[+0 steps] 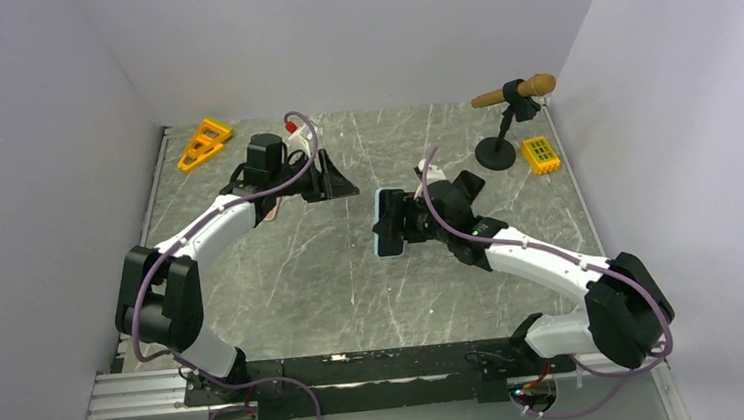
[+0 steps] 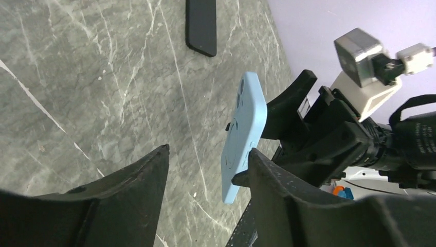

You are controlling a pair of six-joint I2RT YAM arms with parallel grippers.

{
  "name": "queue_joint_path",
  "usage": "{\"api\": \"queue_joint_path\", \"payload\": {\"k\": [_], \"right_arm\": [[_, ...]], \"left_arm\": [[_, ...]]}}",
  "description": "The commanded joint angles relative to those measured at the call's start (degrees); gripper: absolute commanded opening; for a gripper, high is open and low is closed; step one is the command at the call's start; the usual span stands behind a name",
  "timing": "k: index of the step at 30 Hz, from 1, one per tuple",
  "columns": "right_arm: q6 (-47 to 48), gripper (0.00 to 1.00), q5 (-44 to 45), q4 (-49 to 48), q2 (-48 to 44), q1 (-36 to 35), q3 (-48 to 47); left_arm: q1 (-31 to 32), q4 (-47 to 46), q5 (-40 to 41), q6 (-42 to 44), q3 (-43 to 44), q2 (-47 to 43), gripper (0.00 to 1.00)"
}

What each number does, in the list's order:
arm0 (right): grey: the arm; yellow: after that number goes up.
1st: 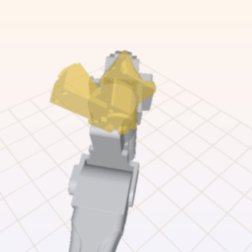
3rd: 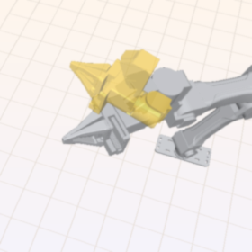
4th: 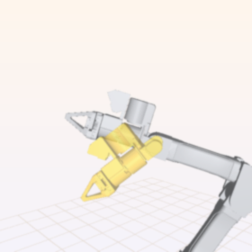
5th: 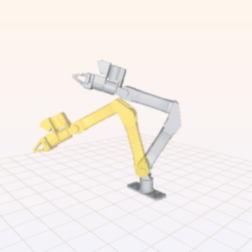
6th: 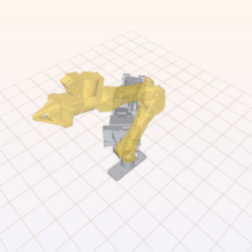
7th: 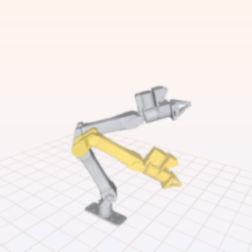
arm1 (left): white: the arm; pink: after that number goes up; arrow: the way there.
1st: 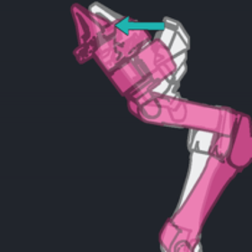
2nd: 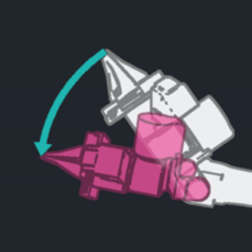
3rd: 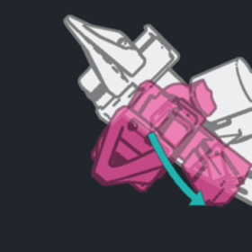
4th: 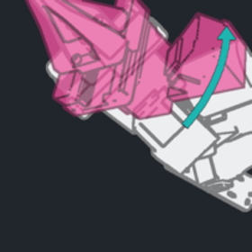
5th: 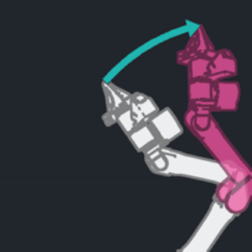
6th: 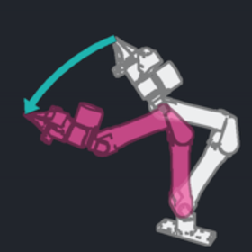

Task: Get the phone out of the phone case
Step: Pick up the phone at the center of the board.

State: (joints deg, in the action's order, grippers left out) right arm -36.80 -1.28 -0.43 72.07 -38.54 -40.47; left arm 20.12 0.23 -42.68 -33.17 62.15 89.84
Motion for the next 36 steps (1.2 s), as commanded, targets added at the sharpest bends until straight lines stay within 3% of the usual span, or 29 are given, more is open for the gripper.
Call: {"api": "queue_joint_path", "payload": {"k": [1,8,20,22,25,26,29,30,32,36], "right_arm": [[-1.76,0.00,2.90,-7.11,2.02,-2.19,-6.55],[-2.49,0.00,3.47,-6.74,3.82,-4.88,-8.97],[-1.90,0.00,8.40,-5.53,4.69,-11.77,-12.69],[-1.83,0.00,9.37,-5.30,5.04,-12.17,-13.23],[-1.73,0.00,9.75,-4.25,5.39,-12.35,-13.90],[-1.33,0.05,9.32,-3.90,5.25,-12.42,-13.94],[0.67,0.80,9.18,-1.51,3.53,-12.46,-12.78],[1.43,0.97,9.68,-0.72,2.28,-12.43,-11.64],[3.95,1.00,11.01,1.68,-1.07,-12.37,-8.29],[4.26,1.00,23.64,12.52,-8.58,-12.26,-4.08]], "left_arm": [[1.20,0.27,-0.12,1.12,1.57,0.63,0.63],[3.87,-1.48,1.35,2.71,0.65,-1.14,0.64],[5.80,-0.33,0.50,3.90,1.64,0.40,0.40],[6.31,-0.32,-0.19,4.28,1.87,0.57,0.32],[6.49,-0.32,-1.72,4.61,2.02,0.23,0.09],[6.40,0.45,-1.80,5.10,2.29,-0.28,0.02],[5.40,1.34,-1.55,7.12,2.29,-3.18,0.00],[4.91,1.12,-1.24,7.86,2.24,-4.28,0.00],[3.88,2.79,-0.99,10.20,3.07,-6.21,0.00],[2.35,6.92,2.24,12.86,4.73,-9.61,0.00]]}}
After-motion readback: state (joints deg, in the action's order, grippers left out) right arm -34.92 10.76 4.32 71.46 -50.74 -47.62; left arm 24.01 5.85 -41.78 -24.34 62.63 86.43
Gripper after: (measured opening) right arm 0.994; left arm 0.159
